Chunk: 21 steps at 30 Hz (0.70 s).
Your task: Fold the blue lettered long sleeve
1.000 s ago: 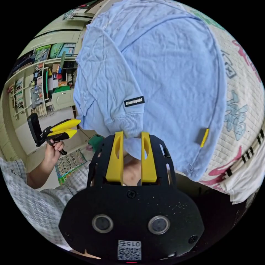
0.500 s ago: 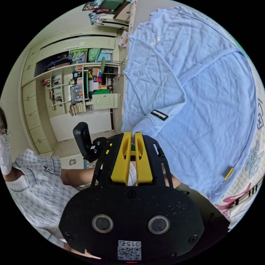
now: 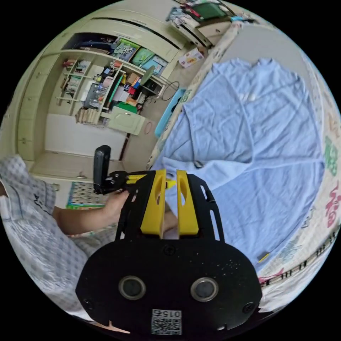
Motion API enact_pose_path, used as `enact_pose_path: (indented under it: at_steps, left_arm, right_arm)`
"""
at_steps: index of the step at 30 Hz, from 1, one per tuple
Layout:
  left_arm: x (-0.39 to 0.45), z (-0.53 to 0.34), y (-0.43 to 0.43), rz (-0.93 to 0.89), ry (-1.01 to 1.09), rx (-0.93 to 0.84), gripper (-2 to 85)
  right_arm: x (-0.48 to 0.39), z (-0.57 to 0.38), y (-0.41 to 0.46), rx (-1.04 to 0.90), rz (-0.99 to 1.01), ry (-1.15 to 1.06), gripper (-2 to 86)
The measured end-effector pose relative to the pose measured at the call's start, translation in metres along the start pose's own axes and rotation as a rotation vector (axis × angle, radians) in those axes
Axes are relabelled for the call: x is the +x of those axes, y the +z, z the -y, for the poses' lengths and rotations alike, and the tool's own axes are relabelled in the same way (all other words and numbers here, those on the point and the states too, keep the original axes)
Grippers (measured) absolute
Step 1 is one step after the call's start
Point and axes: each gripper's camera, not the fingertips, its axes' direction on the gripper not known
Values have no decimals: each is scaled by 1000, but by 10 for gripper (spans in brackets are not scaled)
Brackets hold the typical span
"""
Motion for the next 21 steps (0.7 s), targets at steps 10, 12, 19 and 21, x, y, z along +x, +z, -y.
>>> enact_pose_path:
  at_steps: [10,12,19,21]
  left_arm:
    - [-160,21,-164,177,-136,187,6]
    - [-169,28,-167,147,-108,156,5]
    - [-195,50,-164,62,-43,50,4]
    - [-203,64,-178,38,12,35,5]
  right_arm:
    - [-144,40,181,-379,-250,-292,136]
    - [-154,35,200,-390,-372,-286,123]
    - [-143,21,165,-370,-297,-98,16]
    - [-120,17,116,-306,-254,-10,11]
